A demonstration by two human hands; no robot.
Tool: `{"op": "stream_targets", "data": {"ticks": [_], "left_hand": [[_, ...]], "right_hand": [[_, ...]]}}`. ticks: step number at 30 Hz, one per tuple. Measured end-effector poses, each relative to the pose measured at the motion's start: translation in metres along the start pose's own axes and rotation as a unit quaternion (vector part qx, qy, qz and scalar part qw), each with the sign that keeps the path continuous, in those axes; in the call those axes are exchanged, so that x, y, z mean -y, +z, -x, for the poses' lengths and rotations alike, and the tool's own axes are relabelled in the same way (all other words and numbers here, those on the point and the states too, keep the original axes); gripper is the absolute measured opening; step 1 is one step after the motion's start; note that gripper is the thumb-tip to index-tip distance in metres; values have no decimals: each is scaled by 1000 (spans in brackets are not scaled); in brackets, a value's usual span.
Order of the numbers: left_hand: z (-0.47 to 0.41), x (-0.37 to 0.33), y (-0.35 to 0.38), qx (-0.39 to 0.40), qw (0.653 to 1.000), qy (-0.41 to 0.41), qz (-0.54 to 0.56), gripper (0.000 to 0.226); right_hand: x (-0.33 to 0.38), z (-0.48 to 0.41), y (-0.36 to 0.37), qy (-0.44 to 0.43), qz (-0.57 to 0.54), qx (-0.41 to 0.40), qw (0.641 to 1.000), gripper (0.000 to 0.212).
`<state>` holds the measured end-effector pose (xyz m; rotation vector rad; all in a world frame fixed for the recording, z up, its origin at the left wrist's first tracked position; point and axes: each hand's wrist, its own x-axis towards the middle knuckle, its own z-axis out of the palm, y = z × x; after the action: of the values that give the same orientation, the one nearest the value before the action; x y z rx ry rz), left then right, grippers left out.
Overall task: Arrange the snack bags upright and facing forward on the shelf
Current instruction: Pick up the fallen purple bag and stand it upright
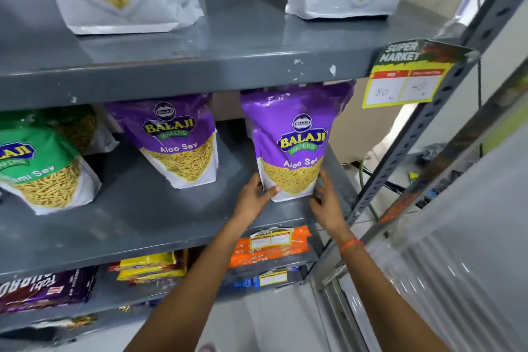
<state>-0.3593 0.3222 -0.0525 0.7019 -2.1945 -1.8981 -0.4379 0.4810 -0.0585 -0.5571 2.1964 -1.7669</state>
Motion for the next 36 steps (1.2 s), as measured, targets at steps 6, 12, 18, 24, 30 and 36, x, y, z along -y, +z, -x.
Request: {"op": "stream_targets", "data": {"ticks": [6, 12, 18, 24, 30, 36], "left_hand": [[30, 2, 20, 5, 1000, 26, 6, 43], [33, 1, 20, 14, 1000, 19, -19, 49], [53, -9, 11, -101, 982, 107, -120, 83], [53, -13, -59, -315, 924, 181, -120, 90], [16, 18, -179, -284, 954, 58, -76, 117], [-14, 37, -225, -88, 995, 40, -19, 56]], "right_hand": [[-2, 30, -14, 7, 6, -16, 1000, 65], [2, 40, -7, -13, 36, -38, 999, 68], [27, 70, 39, -148, 181, -263, 936, 68], [56, 64, 120, -307, 211, -164, 913, 57], [81, 4, 193, -119, 86, 38, 988, 79], [82, -47, 210, 19, 45, 143, 988, 79]]}}
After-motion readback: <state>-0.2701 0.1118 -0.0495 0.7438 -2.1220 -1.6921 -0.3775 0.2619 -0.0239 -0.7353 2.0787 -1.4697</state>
